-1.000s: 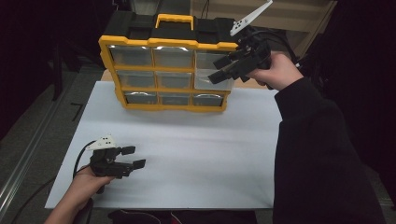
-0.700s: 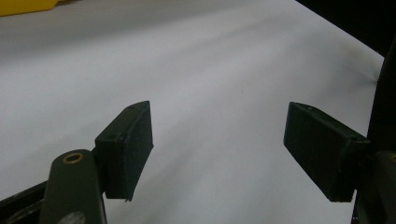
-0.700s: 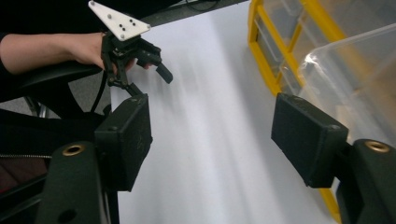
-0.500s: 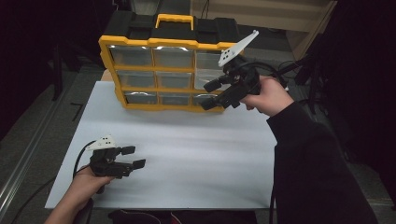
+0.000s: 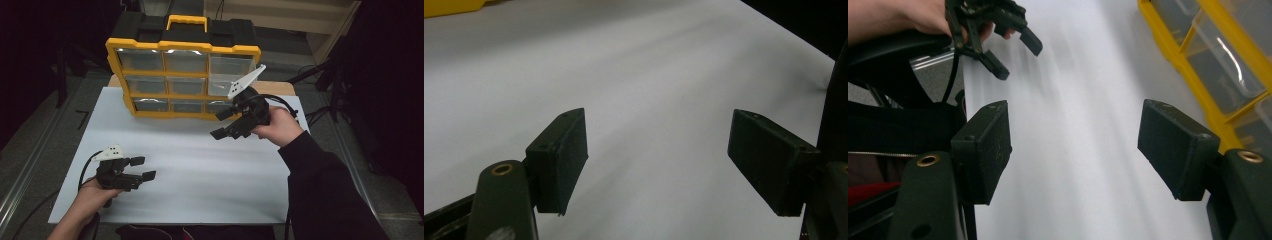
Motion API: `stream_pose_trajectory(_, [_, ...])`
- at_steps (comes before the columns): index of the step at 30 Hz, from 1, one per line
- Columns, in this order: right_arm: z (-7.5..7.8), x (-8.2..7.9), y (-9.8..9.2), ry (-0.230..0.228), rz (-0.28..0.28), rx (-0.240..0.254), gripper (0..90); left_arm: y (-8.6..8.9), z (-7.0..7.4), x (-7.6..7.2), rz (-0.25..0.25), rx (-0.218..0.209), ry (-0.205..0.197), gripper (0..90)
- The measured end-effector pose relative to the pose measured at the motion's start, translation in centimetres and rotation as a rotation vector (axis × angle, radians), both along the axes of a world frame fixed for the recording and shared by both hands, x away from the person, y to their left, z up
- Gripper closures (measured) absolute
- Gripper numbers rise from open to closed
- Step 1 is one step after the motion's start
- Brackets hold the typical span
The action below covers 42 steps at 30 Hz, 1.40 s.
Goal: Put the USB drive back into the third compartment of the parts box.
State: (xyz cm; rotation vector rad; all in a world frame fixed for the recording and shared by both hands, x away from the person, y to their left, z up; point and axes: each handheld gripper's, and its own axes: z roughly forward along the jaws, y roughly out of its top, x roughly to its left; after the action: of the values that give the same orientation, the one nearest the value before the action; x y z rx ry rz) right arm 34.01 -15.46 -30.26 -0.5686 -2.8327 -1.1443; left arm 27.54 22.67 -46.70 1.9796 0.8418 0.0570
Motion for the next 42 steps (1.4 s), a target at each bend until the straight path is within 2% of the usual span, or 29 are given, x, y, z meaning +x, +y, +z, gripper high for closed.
stream_pose_trajectory(2, [-0.8, -0.1, 0.0, 0.014, -0.005, 0.005, 27.1, 0.0, 0.0, 0.0, -0.001, -0.002, -0.001, 25.2])
stream_pose_trajectory(6, [-2.3, -0.3, 0.0, 0.026, -0.021, -0.017, 26.8, 0.0, 0.0, 0.0, -0.003, -0.002, 0.0, 25.2])
stream_pose_trajectory(12, [-4.5, -0.6, -0.1, 0.035, -0.025, -0.023, 27.4, 0.0, 0.0, 0.0, -0.005, 0.002, 0.0, 25.2])
stream_pose_trajectory(21, [-7.8, -1.2, -0.3, 0.036, -0.06, -0.031, 27.5, 0.0, 0.0, 0.0, -0.006, 0.002, -0.001, 25.2])
stream_pose_trajectory(23, [-8.4, -1.4, -0.5, 0.054, -0.068, -0.038, 27.5, 0.0, 0.0, 0.0, -0.007, 0.002, -0.002, 25.2])
stream_pose_trajectory(30, [-10.3, -1.7, -1.3, 0.07, -0.1, -0.033, 27.5, 0.0, 0.0, 0.0, -0.01, 0.003, 0.0, 25.2])
stream_pose_trajectory(36, [-11.8, -2.2, -2.2, 0.099, -0.174, -0.042, 27.5, -0.2, 0.0, -0.1, -0.014, 0.003, -0.004, 25.2])
stream_pose_trajectory(39, [-12.6, -2.6, -2.8, 0.091, -0.221, -0.043, 27.3, -0.2, 0.0, -0.1, -0.015, 0.003, -0.003, 25.2])
stream_pose_trajectory(42, [-13.4, -3.0, -3.7, 0.089, -0.263, -0.017, 27.0, -0.2, 0.0, -0.1, -0.017, 0.001, -0.003, 25.2])
